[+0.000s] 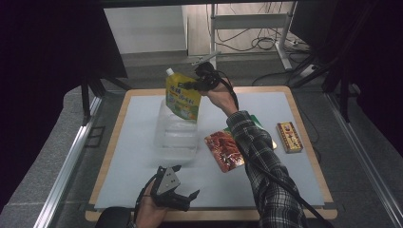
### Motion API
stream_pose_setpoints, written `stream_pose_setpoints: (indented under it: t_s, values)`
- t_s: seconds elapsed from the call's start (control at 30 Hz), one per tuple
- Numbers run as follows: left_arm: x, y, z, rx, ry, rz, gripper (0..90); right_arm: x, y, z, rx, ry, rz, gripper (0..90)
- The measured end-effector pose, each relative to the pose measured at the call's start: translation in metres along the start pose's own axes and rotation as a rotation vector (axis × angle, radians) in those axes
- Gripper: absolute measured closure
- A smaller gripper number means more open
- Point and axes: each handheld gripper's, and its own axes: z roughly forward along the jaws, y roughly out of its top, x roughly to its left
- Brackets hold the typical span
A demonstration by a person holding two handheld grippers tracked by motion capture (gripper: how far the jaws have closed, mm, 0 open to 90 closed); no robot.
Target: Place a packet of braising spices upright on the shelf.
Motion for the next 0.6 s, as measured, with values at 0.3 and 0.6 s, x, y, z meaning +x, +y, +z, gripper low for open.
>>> stream_pose_setpoints:
  t_s: [0.3,0.6]
  values:
    - [0.0,0.0,0.001,-0.002,-0.004,-0.004,0.4,-0.001,-0.008,0.017,0.029,0.007,0.011,88.6]
    - [-0.001,0.0,0.002,0.003,-0.012,-0.001,0.4,0.0,-0.011,0.025,0.018,-0.008,0.04,88.8]
